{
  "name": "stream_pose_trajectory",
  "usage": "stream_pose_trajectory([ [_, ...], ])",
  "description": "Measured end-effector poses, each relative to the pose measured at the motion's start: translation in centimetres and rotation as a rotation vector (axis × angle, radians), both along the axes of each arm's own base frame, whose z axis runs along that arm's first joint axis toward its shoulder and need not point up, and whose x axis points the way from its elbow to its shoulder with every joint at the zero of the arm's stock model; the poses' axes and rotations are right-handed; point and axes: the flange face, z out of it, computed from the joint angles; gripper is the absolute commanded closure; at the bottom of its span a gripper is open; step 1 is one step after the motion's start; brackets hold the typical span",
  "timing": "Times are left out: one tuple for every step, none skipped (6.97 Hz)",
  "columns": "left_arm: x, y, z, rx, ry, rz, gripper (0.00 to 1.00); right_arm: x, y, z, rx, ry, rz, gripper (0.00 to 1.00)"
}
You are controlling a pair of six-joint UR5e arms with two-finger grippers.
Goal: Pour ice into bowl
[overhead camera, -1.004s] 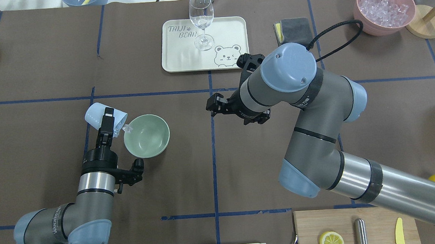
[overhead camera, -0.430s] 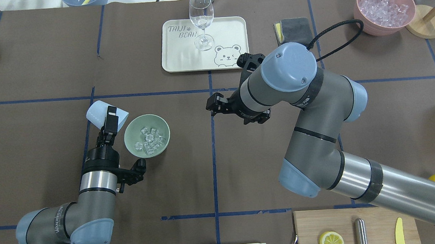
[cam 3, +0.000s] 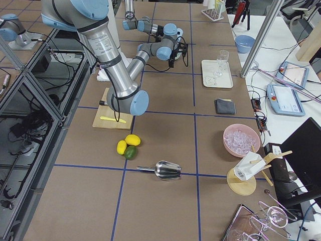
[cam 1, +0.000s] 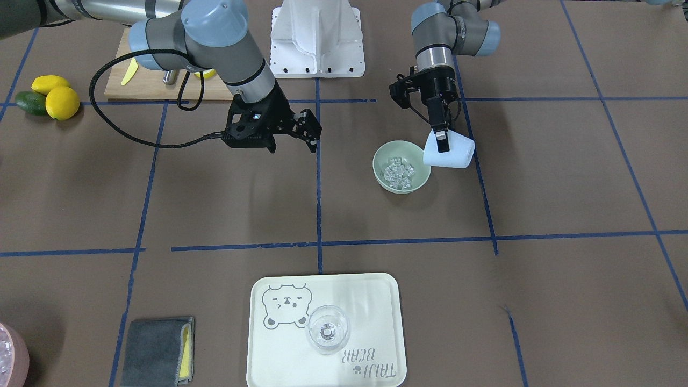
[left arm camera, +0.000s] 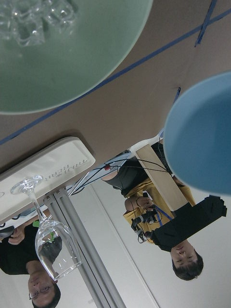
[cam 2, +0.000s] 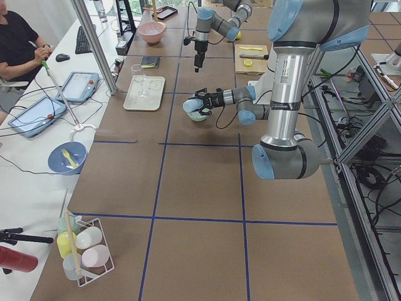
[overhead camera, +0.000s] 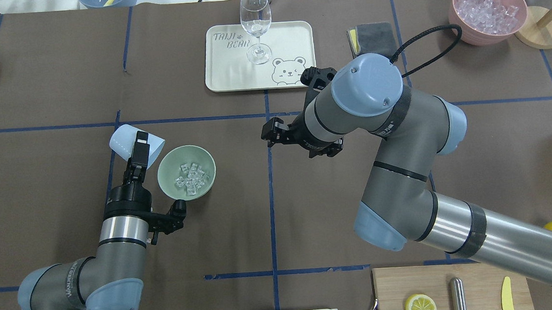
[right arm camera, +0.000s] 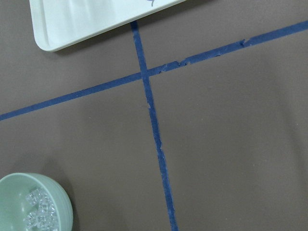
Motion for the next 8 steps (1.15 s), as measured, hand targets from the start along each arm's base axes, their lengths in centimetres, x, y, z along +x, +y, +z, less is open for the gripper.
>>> stream_pose_trajectory([
  [-0.43, 0.08, -0.69, 0.004, 0.060, -0.004, 1.00, 0.01, 0.06, -0.10, 0.000, -0.002, 0.000, 0.00],
  [-0.84, 0.16, -1.21, 0.005, 0.173, -0.014, 1.00, 0.02, 0.09, -0.18, 0.000, -0.003, 0.001, 0.00],
  [-1.05, 0.21, -1.44, -0.003, 0.288, -0.025, 1.00, 0.05, 0.11, -0.31, 0.000, -0.005, 0.002, 0.00],
  [-1.05, 0.27, -1.52, -0.024, 0.401, -0.028, 1.00, 0.15, 0.18, -0.47, -0.001, -0.007, 0.003, 0.00],
  [-0.98, 0.33, -1.56, -0.044, 0.465, -0.021, 1.00, 0.27, 0.25, -0.61, -0.001, -0.008, 0.004, 0.00],
  [-0.94, 0.37, -1.59, -0.057, 0.510, -0.020, 1.00, 0.30, 0.27, -0.59, -0.002, -0.007, 0.004, 0.00],
  [-0.85, 0.42, -1.55, -0.079, 0.584, -0.022, 1.00, 0.31, 0.28, -0.56, -0.003, -0.006, 0.005, 0.00],
  [-0.67, 0.49, -1.38, -0.118, 0.685, -0.020, 1.00, 0.33, 0.27, -0.55, -0.003, -0.006, 0.005, 0.00],
])
